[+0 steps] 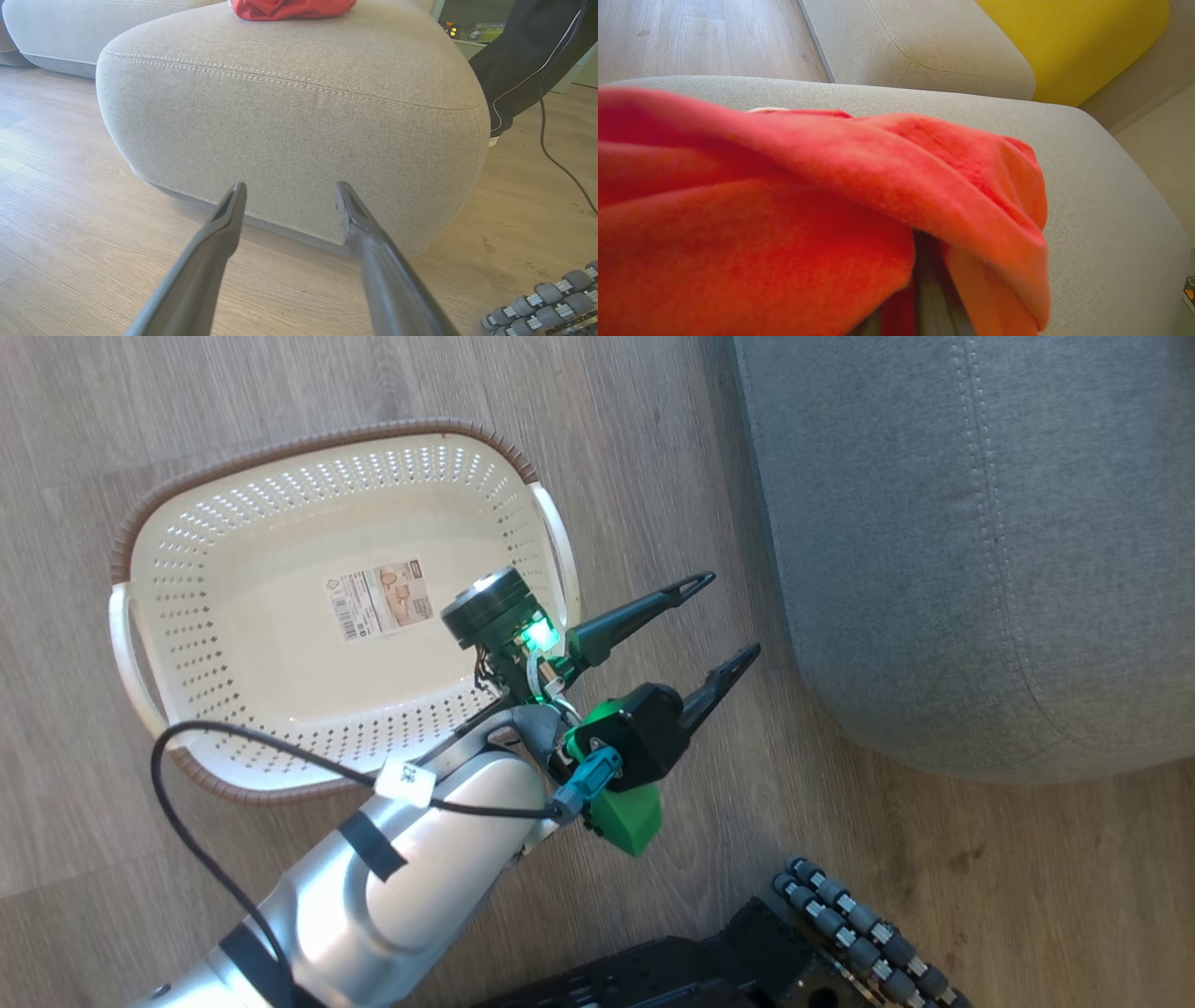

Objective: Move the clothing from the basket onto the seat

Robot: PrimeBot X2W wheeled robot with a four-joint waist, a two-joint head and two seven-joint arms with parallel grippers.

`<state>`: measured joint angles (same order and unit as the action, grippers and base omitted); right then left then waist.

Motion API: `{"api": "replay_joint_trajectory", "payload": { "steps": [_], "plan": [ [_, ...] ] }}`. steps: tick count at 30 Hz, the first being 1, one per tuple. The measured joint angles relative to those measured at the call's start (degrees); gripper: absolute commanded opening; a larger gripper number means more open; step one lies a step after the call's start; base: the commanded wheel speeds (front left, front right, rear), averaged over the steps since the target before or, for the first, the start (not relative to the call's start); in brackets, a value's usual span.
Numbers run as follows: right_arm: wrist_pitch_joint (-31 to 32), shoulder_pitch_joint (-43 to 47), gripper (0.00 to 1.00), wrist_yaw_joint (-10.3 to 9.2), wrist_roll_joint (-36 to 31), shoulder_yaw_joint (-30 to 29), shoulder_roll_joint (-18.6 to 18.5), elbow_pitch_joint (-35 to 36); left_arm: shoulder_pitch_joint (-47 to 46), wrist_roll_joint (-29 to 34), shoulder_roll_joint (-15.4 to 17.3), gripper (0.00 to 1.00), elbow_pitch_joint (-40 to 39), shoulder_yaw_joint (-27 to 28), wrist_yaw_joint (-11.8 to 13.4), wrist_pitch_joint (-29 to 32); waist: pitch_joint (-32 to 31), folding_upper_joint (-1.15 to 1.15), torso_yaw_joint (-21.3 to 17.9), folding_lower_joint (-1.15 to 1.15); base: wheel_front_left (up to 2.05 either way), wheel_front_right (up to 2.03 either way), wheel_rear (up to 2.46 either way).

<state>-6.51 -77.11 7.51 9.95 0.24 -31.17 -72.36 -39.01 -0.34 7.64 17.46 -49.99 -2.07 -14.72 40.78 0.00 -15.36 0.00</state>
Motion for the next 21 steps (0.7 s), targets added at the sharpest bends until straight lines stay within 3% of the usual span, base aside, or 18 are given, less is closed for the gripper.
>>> {"api": "replay_joint_trajectory", "payload": {
  "steps": [3,4,5,6,21],
  "plan": [
    [0.5,0.0,0.0,-0.01,1.7,1.7,0.0,-0.1,0.0,-0.2,0.0,1.0,-0.7,0.0,0.2,0.0,-0.5,0.0,-0.1,0.0,0.0,0.0,0.0],
    [0.6,0.0,0.19,-0.01,2.1,2.3,-0.1,-0.2,0.0,-0.2,0.0,1.0,-1.0,0.0,0.2,0.0,-0.7,0.0,-0.1,0.0,0.0,0.0,0.0],
    [1.0,0.0,0.91,0.0,2.5,2.7,-0.1,-0.2,0.0,-0.2,0.0,1.0,-1.1,0.0,0.2,0.0,-1.0,0.0,-0.1,0.0,0.0,0.0,0.0],
    [1.1,0.0,1.0,0.0,2.9,2.9,-0.1,-0.4,0.1,-0.2,0.0,1.0,-1.3,0.0,0.2,0.0,-1.3,0.0,0.0,0.0,0.0,0.0,0.0],
    [9.7,2.6,1.0,0.0,9.1,13.2,-0.5,0.7,6.1,-2.3,-1.8,1.0,-1.9,2.3,0.7,0.0,-11.1,0.0,-0.1,0.0,0.0,0.0,0.0]
  ]
}}
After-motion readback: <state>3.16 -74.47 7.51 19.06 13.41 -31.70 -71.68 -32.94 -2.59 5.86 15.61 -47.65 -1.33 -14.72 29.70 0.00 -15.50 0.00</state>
